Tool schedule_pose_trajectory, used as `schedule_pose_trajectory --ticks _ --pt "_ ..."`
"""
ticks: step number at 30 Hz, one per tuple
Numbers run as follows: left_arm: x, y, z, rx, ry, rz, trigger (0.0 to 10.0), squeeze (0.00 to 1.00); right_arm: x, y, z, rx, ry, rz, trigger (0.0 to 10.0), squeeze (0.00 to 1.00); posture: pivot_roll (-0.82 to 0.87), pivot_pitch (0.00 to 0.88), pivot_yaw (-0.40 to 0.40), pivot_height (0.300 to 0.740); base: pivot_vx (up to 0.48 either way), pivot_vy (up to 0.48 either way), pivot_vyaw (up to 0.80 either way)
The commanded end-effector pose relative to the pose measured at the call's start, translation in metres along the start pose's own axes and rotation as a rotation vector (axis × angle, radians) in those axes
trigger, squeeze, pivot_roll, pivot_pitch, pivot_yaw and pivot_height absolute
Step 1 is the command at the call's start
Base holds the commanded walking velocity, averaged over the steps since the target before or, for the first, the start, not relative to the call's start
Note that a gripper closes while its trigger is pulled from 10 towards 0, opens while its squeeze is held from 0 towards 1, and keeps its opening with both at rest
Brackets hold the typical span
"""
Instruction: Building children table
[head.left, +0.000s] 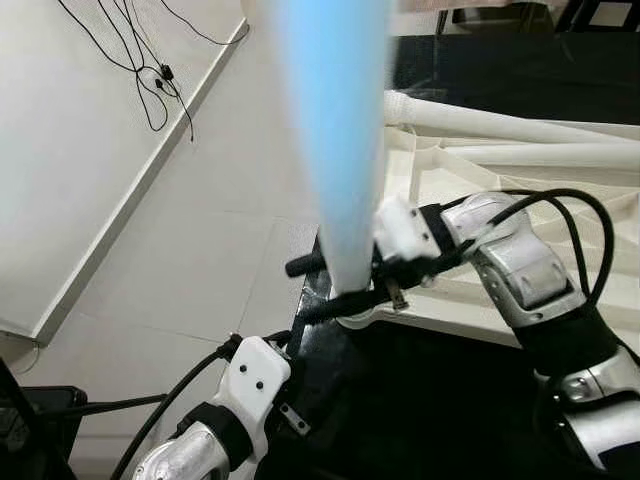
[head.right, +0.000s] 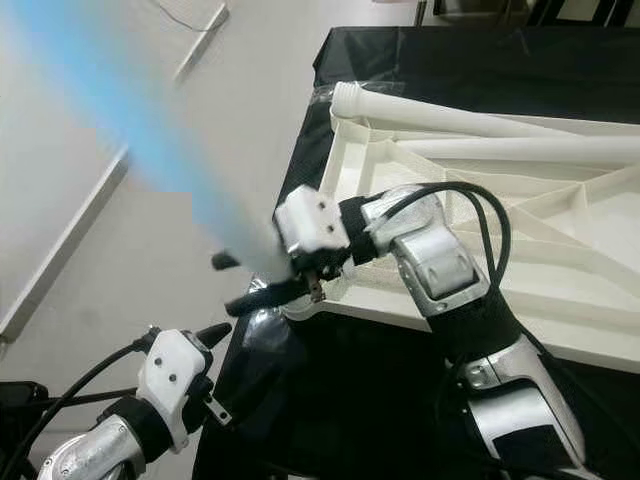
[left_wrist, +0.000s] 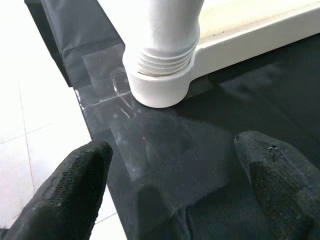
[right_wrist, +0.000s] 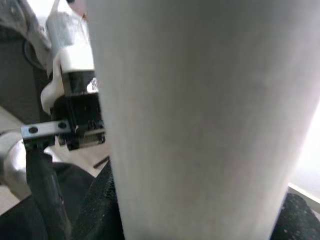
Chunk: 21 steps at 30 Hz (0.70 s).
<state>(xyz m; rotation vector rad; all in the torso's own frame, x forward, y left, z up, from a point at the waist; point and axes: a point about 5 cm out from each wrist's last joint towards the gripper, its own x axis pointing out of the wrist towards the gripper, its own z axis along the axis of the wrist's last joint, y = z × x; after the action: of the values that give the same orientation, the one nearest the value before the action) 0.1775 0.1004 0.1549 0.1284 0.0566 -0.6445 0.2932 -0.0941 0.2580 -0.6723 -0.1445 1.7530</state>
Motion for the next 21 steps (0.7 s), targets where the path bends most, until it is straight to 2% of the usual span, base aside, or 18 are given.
schedule_pose_trajectory --ticks 1,6,9,18,21 --pt "-0.003 0.001 -0.004 -0.004 0.028 -0.003 10.0 0.0 0.003 0.017 -0.04 0.17 0.148 0.051 10.0 0.0 0.02 0.273 0.11 0.74 0.0 0.0 0.0" --pt "-0.003 0.0 -0.005 -0.008 0.027 -0.001 10.0 0.0 0.005 0.011 -0.03 0.239 0.041 0.019 10.0 0.0 0.01 0.271 0.107 0.74 0.0 0.0 0.0" --pt "-0.004 0.0 -0.004 -0.011 0.026 -0.001 10.0 0.0 0.008 -0.001 -0.029 0.358 -0.074 -0.102 10.0 0.0 0.01 0.273 0.106 0.74 0.0 0.0 0.0" --pt "-0.004 0.0 -0.003 -0.016 0.024 0.0 10.0 0.0 0.01 -0.008 -0.042 0.484 -0.13 -0.249 10.0 0.0 0.02 0.289 0.108 0.74 0.0 0.0 0.0" --pt "-0.004 0.0 -0.002 -0.016 0.024 0.0 10.0 0.0 0.01 -0.008 -0.043 0.499 -0.139 -0.266 10.0 0.0 0.02 0.289 0.108 0.74 0.0 0.0 0.0"
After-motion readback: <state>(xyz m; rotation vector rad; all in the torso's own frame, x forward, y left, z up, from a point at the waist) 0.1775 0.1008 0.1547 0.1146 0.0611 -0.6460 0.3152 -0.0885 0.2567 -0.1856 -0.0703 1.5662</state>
